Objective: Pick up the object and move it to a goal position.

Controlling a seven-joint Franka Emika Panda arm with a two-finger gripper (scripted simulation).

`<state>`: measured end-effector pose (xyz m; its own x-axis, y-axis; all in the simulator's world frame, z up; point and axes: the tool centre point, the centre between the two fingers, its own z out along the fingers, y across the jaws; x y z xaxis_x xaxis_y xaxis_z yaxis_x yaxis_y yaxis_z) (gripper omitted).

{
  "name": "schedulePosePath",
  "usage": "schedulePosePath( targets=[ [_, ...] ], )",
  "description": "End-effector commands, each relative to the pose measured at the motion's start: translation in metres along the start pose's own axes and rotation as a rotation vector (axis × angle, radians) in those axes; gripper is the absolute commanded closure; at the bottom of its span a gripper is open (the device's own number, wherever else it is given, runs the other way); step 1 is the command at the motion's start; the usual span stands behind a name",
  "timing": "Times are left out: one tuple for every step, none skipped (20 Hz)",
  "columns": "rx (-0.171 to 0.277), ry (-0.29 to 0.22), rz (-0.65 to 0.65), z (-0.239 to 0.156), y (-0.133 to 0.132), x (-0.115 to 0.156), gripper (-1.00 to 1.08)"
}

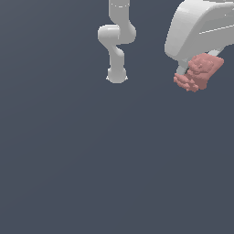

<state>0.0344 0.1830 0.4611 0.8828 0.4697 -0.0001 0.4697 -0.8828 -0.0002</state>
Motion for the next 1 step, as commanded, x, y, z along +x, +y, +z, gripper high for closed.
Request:
schedulePosePath(
  targets=[
    [0.000, 0.000, 0.000, -0.0010, 0.0000, 0.0004, 1.08]
  ],
)
